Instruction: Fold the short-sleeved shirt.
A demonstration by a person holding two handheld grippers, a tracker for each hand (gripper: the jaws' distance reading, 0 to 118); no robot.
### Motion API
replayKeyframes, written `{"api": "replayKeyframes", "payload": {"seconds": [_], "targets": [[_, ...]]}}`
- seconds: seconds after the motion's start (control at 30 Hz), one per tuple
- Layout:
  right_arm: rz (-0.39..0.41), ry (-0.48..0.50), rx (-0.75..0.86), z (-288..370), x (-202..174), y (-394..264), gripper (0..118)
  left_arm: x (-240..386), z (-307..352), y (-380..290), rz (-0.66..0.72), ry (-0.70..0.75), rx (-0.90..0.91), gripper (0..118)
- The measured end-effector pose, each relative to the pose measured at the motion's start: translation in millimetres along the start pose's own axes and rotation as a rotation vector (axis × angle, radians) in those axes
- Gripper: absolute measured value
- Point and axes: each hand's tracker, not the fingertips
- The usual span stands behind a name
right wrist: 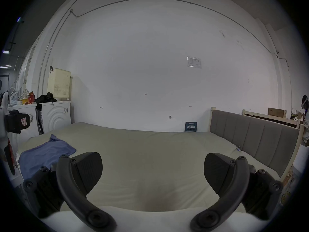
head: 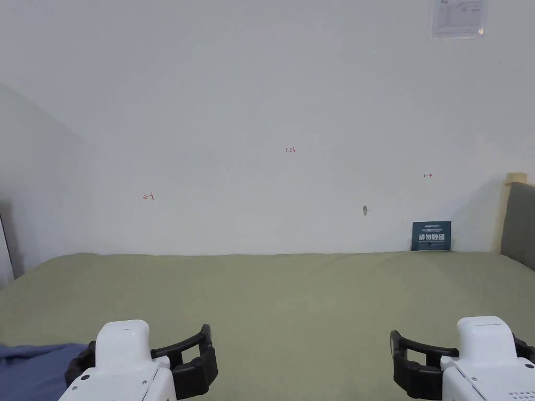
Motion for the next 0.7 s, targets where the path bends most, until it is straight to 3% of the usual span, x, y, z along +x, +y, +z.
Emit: {"api": "replayKeyframes", "payload": {"seconds": [0.37,0.5,0.53,0.57,0.6,0.63,0.67,0.7], "targets": [[-0.002,-0.022,0.000,-1.2,0.3,0.0,118,-3.2,-3.2,0.9,0.032,0.019,-0.001,118],[-0.074,-0.052,-0.012,-0.8,4.6,5.3,117,0.7,-5.6,-0.9,-0.012,0.045,-0.003,118],[-0.084,-0.064,-0.005,0.7,5.5,6.3,112,1.2,-4.9,-0.6,-0.014,0.040,-0.002,116],[-0.075,-0.068,-0.006,1.4,5.6,6.9,99,2.2,-3.9,-0.4,-0.010,0.019,0.008,106],[-0.052,-0.073,-0.019,1.1,5.7,7.2,74,4.2,-3.9,-0.3,-0.011,0.018,0.018,80],[-0.021,-0.069,-0.050,-0.3,5.8,6.8,24,6.8,-7.4,-0.5,-0.026,0.044,0.006,12],[-0.009,-0.073,-0.045,0.0,5.1,4.8,2,8.8,2.7,-0.5,-0.046,0.084,0.009,0],[-0.003,-0.066,-0.057,0.8,5.3,3.6,1,7.6,3.9,-0.9,-0.032,0.048,0.005,0]]}}
